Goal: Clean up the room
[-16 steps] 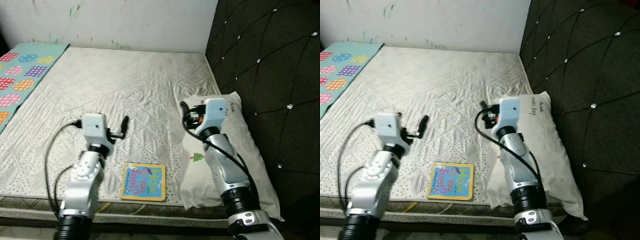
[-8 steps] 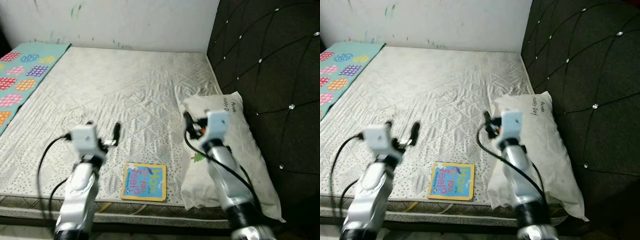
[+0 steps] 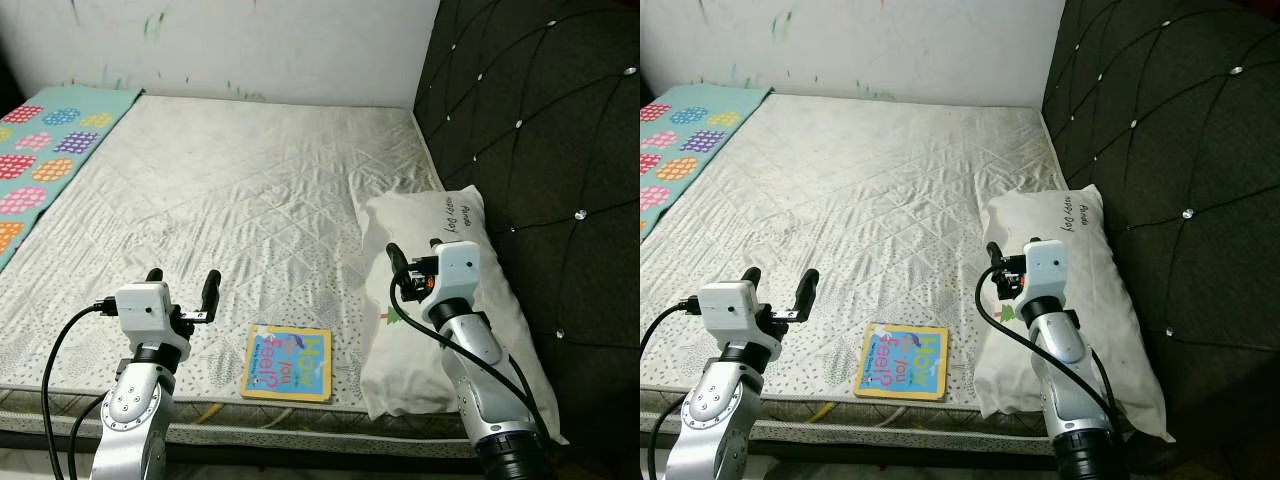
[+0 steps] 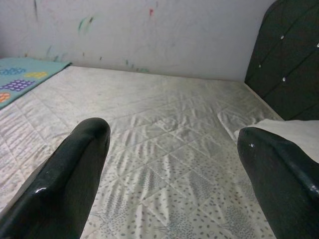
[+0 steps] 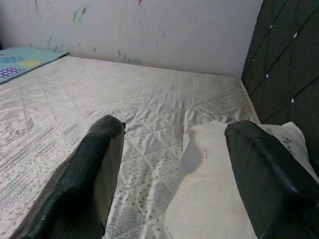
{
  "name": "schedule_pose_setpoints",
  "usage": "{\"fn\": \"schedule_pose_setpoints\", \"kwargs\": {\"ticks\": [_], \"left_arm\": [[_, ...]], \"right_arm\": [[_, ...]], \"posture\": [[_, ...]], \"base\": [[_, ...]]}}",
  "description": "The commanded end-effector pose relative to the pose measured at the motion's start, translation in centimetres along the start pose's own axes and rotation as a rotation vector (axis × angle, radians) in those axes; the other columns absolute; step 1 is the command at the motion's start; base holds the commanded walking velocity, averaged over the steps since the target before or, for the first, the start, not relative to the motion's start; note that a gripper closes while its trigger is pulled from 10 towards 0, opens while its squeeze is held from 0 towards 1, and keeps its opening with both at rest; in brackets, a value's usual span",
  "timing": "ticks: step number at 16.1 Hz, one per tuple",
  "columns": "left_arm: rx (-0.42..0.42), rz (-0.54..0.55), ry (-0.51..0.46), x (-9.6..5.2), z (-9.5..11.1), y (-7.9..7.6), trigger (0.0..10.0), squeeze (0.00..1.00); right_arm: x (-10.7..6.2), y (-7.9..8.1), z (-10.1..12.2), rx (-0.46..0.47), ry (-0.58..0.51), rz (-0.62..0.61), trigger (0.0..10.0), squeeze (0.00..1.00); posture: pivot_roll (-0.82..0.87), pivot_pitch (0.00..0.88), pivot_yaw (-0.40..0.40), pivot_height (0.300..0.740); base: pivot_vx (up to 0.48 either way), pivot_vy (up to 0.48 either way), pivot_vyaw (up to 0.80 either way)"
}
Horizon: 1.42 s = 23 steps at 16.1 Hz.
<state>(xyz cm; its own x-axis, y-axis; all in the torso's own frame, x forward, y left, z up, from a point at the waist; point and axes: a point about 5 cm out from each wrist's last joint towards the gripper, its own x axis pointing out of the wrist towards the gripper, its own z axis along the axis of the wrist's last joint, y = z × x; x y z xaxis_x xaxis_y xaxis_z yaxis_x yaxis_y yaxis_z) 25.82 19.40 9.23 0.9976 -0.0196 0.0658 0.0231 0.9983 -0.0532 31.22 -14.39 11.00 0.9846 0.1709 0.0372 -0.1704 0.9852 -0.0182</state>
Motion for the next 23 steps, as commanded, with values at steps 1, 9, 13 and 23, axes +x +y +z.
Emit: {"fn": "schedule_pose_setpoints", "kwargs": {"ticks": [1, 9, 13, 23], "left_arm": [[0.01, -0.014, -0.027, 0.2, 0.6, -0.2, 10.0, 0.0], [0.01, -0.014, -0.027, 0.2, 0.6, -0.2, 10.0, 0.0], [-0.105, 0.036, 0.058, -1.6, -0.9, -1.3, 10.0, 0.0], [-0.129, 0.039, 0.076, -1.4, -0.7, -1.7, 10.0, 0.0]], "right_arm": [[0.1, -0.3, 0.7, -0.004, -0.021, -0.003, 10.0, 0.0], [0.1, -0.3, 0.7, -0.004, -0.021, -0.003, 10.0, 0.0], [-0.5, 0.0, 0.6, 0.027, 0.021, 0.004, 10.0, 0.0], [-0.4, 0.7, 0.7, 0.037, 0.037, 0.039, 10.0, 0.0]], "posture": [[-0.09, 0.0, -0.022, 0.74], [-0.09, 0.0, -0.022, 0.74], [-0.1, 0.0, -0.064, 0.74], [-0.11, 0.0, -0.063, 0.74]], "base": [[0.0, 0.0, 0.0], [0.0, 0.0, 0.0], [0.0, 0.0, -0.34], [0.0, 0.239, -0.24]]}}
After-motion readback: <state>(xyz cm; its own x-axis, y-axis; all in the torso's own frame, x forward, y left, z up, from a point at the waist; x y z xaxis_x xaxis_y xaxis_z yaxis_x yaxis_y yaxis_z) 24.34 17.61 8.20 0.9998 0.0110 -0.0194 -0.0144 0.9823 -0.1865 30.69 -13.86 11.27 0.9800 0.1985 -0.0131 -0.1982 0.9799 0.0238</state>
